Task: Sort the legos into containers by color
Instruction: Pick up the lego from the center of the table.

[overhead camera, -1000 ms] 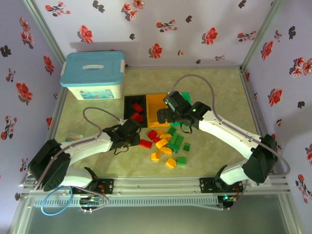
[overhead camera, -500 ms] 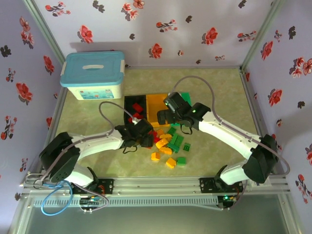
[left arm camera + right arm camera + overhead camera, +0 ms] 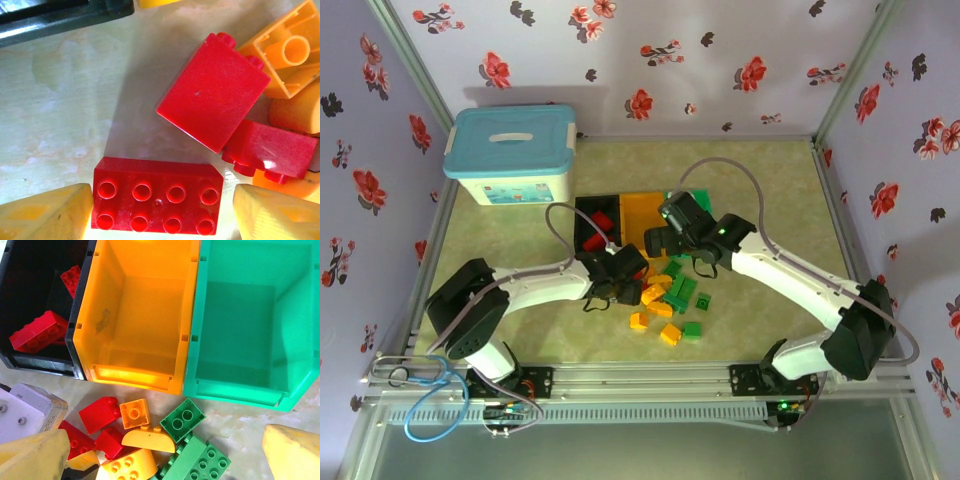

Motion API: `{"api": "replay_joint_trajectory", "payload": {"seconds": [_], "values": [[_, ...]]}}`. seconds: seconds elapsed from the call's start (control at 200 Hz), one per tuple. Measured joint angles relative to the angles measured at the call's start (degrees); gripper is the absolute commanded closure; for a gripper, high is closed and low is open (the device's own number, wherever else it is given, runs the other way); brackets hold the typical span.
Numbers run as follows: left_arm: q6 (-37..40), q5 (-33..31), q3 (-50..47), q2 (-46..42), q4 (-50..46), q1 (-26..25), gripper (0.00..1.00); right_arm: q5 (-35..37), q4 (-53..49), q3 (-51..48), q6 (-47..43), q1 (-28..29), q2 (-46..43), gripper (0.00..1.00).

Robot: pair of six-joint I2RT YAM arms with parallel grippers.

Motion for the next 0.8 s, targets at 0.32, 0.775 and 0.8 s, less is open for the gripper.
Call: {"api": "replay_joint_trajectory", "payload": {"seconds": [0.32, 0.775, 0.8], "values": [[0.7, -0.9, 0.7, 0.7, -0.8, -0.6, 0.2, 0.0, 0.3, -0.1, 0.0, 0.0, 0.0, 0.01], [0.7, -2.0, 0.9, 0.3, -3.3, -0.9, 0.18, 0.0, 0.7, -2.4, 0.7, 0.0, 0.0, 0.01], [0.7, -2.1, 0.9, 0.2, -3.3, -1.0, 0.18, 0.0, 0.8, -2.6, 0.9, 0.0, 0.0, 0.01]]}}
